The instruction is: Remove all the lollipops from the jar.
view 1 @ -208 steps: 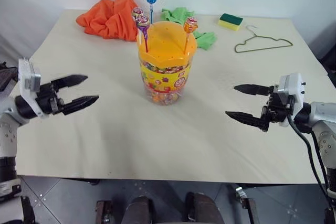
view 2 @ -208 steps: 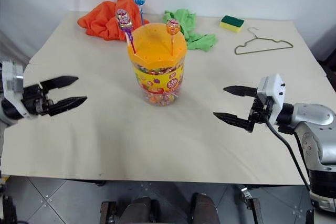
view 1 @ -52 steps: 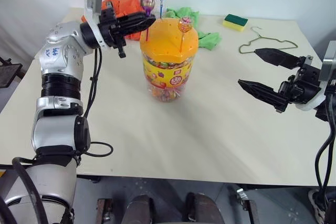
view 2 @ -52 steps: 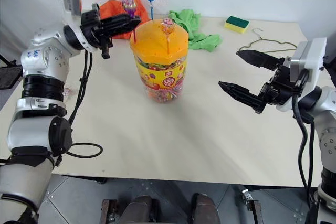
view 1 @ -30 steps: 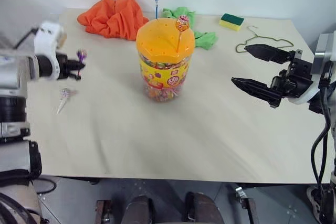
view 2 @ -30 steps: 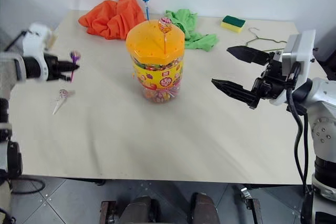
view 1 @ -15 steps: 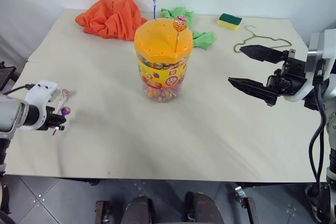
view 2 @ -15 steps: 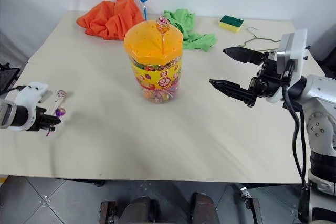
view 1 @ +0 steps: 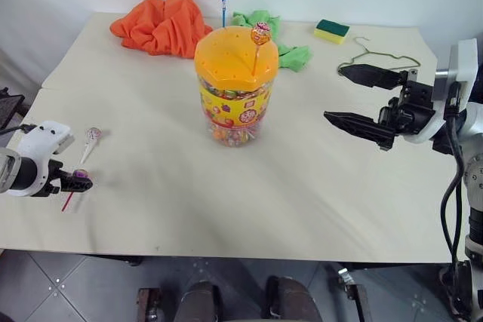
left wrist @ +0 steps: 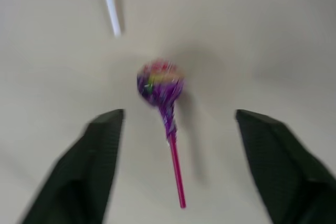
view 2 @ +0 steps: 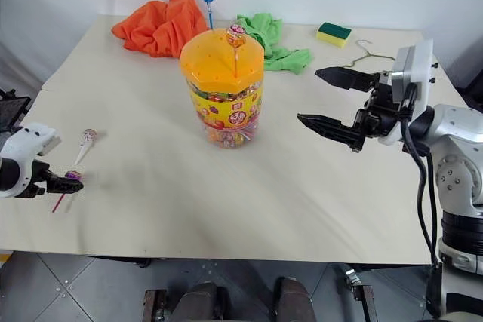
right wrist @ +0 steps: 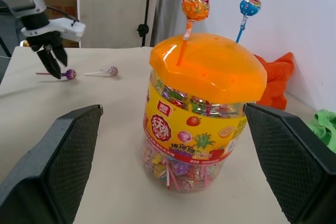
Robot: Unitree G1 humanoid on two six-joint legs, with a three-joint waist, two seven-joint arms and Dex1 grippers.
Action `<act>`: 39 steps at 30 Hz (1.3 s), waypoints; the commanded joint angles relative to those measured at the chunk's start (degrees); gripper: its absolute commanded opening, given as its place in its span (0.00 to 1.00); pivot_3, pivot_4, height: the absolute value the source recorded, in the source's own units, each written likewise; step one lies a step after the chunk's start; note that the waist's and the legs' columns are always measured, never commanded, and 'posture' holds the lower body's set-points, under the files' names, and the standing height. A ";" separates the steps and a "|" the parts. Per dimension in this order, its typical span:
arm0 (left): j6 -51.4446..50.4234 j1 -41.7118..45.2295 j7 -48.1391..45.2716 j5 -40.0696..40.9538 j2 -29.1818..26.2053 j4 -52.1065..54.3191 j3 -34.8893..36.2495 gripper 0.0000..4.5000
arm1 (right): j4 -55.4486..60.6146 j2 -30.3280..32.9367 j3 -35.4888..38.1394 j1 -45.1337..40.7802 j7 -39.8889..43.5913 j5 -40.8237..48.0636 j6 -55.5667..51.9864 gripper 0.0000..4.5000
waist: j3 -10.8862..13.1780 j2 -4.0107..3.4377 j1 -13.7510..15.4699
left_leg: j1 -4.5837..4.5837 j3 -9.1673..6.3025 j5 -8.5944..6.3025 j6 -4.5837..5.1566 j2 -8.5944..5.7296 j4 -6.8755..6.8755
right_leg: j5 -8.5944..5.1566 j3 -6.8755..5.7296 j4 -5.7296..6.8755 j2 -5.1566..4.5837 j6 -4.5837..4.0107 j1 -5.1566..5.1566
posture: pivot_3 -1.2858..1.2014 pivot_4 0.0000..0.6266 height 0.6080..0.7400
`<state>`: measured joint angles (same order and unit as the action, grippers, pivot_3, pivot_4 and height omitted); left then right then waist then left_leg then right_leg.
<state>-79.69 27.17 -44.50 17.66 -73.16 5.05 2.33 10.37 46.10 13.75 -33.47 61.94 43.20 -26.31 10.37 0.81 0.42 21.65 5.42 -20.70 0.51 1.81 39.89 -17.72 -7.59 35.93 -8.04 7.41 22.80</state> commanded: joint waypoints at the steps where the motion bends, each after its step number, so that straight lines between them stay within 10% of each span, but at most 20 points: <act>1: -0.25 4.04 -0.60 1.64 -1.91 2.70 3.44 0.99 | 0.86 0.76 0.95 -1.48 0.69 1.01 -0.32 1.00 | 0.00 0.00 0.09 | 0.00 0.00 0.00 0.00 0.00 0.00 | 0.00 0.00 0.00 0.00 0.00 0.00 | 0.52 0.24 1.00; 10: 9.05 14.06 -2.30 5.67 3.66 0.12 8.02 0.99 | 2.93 -0.03 1.01 -2.60 0.23 2.28 -2.14 1.00 | 0.00 -0.01 0.19 | 0.00 0.03 0.00 0.00 0.00 0.01 | 0.00 0.00 0.00 0.01 0.00 0.00 | 0.52 0.24 1.00; 18: 48.34 33.86 1.28 2.35 27.20 -22.64 7.97 0.99 | 2.78 -0.52 1.59 -2.46 -0.50 1.90 -1.92 1.00 | -0.01 0.11 1.66 | 0.14 -0.03 -0.03 0.05 -0.06 0.30 | 0.06 -0.07 0.01 -0.02 0.10 -0.02 | 0.52 0.24 1.00; 39: 72.02 64.79 1.93 -8.50 50.43 -74.45 2.67 0.99 | 21.42 2.52 25.56 21.58 -17.39 12.41 -10.85 1.00 | 0.00 0.12 1.22 | 0.27 0.05 -0.12 0.23 -0.12 0.25 | 0.10 -0.23 -0.08 -0.05 0.17 0.07 | 0.52 0.24 1.00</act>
<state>-8.32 89.85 -43.51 10.22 -22.89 -68.84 4.84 29.15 47.92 36.06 -12.47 45.90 53.86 -37.31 10.37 0.93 1.64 21.91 5.48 -20.83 0.74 1.68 40.15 -17.62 -7.80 35.84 -8.10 7.59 22.87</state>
